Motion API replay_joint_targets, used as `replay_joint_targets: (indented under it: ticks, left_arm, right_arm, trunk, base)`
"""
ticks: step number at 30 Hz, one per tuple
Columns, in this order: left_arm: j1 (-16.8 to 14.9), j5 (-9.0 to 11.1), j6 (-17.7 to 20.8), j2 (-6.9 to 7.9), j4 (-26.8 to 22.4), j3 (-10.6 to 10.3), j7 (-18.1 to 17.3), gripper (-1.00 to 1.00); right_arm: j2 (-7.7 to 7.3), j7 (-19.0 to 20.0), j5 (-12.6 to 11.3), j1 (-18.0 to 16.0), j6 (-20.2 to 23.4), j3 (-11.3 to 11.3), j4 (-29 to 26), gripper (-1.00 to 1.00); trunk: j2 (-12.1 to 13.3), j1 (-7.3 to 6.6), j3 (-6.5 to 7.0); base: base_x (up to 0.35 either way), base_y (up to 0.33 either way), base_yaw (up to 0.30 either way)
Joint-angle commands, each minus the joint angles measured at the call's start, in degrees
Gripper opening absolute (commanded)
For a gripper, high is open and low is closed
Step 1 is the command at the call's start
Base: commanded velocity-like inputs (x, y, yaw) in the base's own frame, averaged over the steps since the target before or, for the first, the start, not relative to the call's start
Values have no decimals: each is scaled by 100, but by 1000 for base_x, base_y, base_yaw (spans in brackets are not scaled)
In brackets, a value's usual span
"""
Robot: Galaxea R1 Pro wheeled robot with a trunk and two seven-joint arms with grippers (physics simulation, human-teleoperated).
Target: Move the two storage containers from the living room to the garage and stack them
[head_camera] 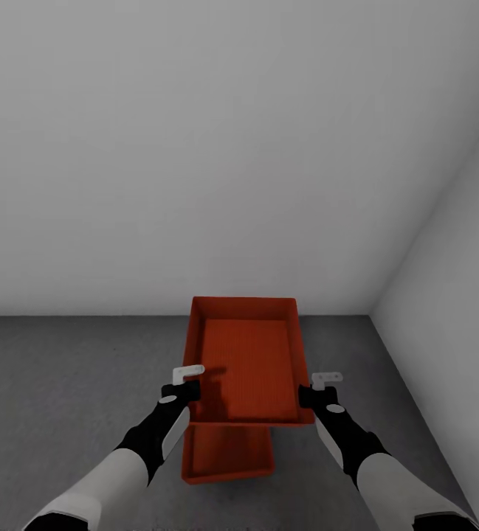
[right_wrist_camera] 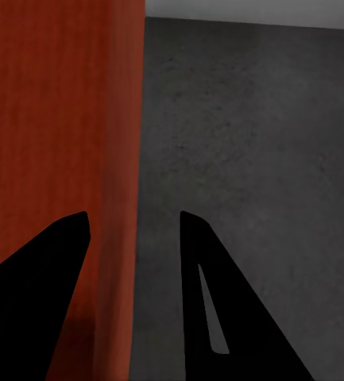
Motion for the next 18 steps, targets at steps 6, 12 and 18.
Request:
replay_joint_targets:
  ticks: [6,12,18]
  left_arm:
    - [-5,-87,-65,156,-30,249,248,-100]
    - [-5,-87,-65,156,-33,244,247,-100]
    - [-5,-87,-65,156,-33,239,248,-100]
  right_arm:
    - [-70,-195,18,-3,16,-393,5,-100]
    - [-70,-190,18,-3,16,-393,5,-100]
    - [-70,-193,18,-3,16,-393,5,-100]
  trunk:
    - [-10,2,-64]
    - [-10,2,-119]
    - [-10,2,-174]
  base:
    - [0,0,0]
    - [0,0,0]
    - [0,0,0]
